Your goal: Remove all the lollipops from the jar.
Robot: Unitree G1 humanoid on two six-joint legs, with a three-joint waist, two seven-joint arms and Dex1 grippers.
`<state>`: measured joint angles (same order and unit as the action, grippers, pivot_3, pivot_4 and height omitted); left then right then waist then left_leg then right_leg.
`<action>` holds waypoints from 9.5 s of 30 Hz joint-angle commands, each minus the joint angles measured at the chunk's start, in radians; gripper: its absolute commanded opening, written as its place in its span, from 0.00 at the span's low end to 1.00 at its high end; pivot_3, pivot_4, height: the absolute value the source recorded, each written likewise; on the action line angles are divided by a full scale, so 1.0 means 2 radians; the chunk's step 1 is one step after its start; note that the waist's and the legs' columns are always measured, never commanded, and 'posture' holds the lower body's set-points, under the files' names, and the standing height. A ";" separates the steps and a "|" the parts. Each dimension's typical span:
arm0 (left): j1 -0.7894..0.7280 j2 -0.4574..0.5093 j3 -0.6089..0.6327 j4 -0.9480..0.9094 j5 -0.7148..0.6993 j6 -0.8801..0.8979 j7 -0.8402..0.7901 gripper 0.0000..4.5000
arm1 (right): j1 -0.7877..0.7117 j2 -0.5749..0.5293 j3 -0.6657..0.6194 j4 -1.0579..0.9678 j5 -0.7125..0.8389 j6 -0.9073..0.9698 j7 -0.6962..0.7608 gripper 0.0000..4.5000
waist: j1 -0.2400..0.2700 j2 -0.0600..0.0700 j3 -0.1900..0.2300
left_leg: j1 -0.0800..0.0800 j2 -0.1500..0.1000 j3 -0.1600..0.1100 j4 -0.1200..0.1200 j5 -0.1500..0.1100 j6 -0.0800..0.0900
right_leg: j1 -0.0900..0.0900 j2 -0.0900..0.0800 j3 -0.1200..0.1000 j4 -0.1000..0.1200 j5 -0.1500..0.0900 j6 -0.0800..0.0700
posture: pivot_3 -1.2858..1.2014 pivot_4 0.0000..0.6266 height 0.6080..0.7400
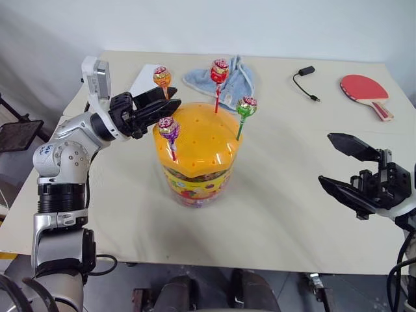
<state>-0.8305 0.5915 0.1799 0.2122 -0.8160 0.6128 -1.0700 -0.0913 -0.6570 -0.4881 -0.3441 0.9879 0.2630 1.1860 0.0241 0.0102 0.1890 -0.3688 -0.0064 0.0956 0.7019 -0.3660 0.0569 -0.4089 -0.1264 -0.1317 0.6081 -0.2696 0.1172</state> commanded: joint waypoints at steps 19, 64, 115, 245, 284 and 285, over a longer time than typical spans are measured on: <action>0.156 0.200 0.193 0.008 0.005 0.175 0.196 0.01 | -0.045 0.008 0.032 0.006 -0.021 -0.044 0.058 1.00 | -0.014 0.000 0.000 | 0.002 0.000 0.000 -0.002 0.000 0.000 | 0.000 0.000 0.001 0.000 0.000 0.000 | 0.52 0.24 1.00; 0.200 0.165 0.082 -0.241 -0.076 0.020 -0.087 0.93 | 0.023 -0.046 -0.055 0.140 -0.037 -0.108 0.183 1.00 | -0.010 0.002 -0.001 | 0.004 0.001 0.001 -0.002 -0.003 -0.002 | 0.001 -0.004 0.006 0.002 -0.001 -0.003 | 0.52 0.24 1.00; 0.601 0.191 0.277 -0.037 0.182 -0.216 -0.083 0.01 | -0.047 0.008 0.054 0.114 -0.076 -0.109 0.135 1.00 | -0.006 -0.001 0.001 | 0.005 0.001 0.001 -0.003 -0.005 -0.005 | 0.000 -0.004 0.008 -0.003 -0.002 -0.003 | 0.52 0.24 1.00; 0.395 0.100 0.246 -0.242 -0.101 -0.053 -0.017 1.00 | -0.461 0.134 0.226 0.137 -0.116 0.202 -0.133 0.00 | -0.027 0.001 0.001 | 0.000 0.001 -0.001 -0.001 -0.002 -0.002 | -0.002 -0.001 0.000 0.001 -0.001 -0.002 | 0.52 0.24 1.00; 0.377 0.153 0.130 -0.212 0.041 -0.125 -0.099 1.00 | -0.109 -0.195 0.126 0.294 -0.364 0.204 -0.180 0.41 | -0.016 0.003 0.001 | 0.000 0.001 0.000 -0.001 -0.002 -0.002 | -0.001 -0.002 0.002 0.000 -0.002 -0.002 | 0.52 0.24 1.00; 0.375 0.150 0.132 -0.205 0.041 -0.128 -0.096 1.00 | -0.103 -0.194 0.107 0.290 -0.356 0.184 -0.171 0.48 | -0.014 0.003 0.001 | 0.000 0.001 0.000 -0.001 -0.002 -0.002 | -0.001 -0.002 0.001 0.000 -0.002 -0.002 | 0.52 0.24 1.00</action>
<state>-0.0728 0.8966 0.4133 -0.2077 -0.7362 0.3804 -1.2703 -0.3021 -1.0248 -0.2062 0.2679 0.2510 0.6780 0.8231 -0.0041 0.0159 0.1910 -0.3684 -0.0040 0.0948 0.6999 -0.3691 0.0530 -0.4110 -0.1295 -0.1290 0.6075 -0.2728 0.1134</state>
